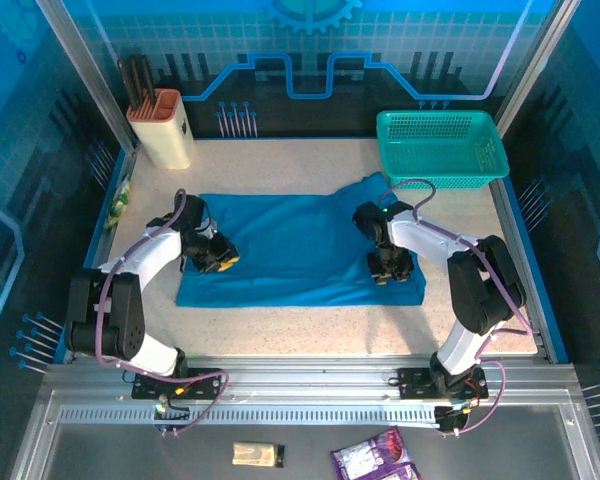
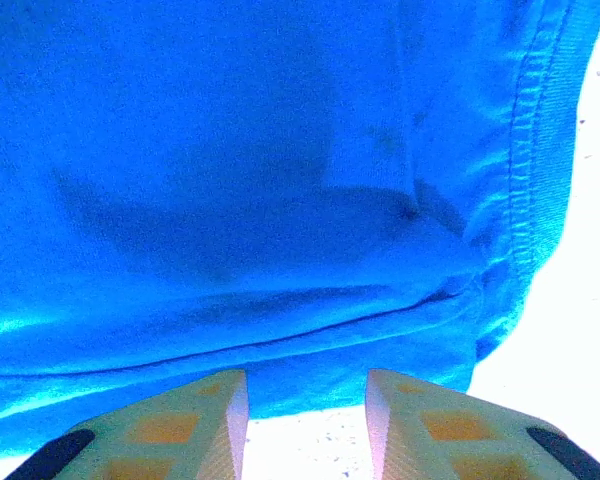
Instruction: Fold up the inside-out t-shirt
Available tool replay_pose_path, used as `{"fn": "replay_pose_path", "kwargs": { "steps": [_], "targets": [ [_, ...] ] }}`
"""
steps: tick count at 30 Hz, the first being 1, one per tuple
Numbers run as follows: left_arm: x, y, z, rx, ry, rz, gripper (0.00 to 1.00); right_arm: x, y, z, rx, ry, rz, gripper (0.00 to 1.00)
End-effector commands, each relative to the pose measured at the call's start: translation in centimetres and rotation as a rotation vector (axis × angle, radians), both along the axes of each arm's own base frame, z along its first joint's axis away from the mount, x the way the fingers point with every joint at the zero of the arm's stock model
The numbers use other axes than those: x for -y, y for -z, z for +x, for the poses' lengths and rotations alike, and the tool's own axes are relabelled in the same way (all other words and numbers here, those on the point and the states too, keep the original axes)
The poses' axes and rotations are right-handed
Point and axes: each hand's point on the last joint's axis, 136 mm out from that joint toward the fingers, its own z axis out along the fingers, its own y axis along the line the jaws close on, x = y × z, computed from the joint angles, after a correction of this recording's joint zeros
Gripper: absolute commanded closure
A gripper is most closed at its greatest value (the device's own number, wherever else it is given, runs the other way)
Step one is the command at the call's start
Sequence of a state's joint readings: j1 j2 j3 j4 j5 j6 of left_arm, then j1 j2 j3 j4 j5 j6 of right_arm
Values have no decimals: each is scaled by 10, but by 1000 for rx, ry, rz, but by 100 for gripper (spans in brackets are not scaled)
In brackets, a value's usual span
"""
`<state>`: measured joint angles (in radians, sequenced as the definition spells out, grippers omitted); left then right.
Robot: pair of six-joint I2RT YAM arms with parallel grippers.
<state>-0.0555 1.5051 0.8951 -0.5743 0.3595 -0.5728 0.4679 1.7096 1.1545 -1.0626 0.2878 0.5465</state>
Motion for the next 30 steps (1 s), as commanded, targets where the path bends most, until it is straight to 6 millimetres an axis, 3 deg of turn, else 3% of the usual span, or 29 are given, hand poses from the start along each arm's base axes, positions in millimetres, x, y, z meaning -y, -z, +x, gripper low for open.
{"fn": "replay_pose_path", "kwargs": {
  "steps": [1,4,8,14,19,23,27,30],
  "targets": [
    [1,2,-5,-16,28,11,78,-12,-23,25,90,15,58,62],
    [1,1,-4,-14,27,12,78,-32,-28,47,112,2,123,62],
    [0,-1,-5,-11,23,16,78,-51,-18,75,110,2,170,58],
    [-1,-3,-9,-6,25,25,78,-55,4,96,79,-1,139,60],
    [-2,-2,-11,-10,23,27,78,-51,10,95,65,5,127,72],
    [-1,-2,-10,-8,20,23,78,-44,0,90,88,13,122,98],
    [-1,-4,-10,-5,22,24,78,-35,-19,71,115,28,131,100],
    [-2,-4,-9,-3,24,27,78,-23,-22,39,111,64,140,100]
  ]
}}
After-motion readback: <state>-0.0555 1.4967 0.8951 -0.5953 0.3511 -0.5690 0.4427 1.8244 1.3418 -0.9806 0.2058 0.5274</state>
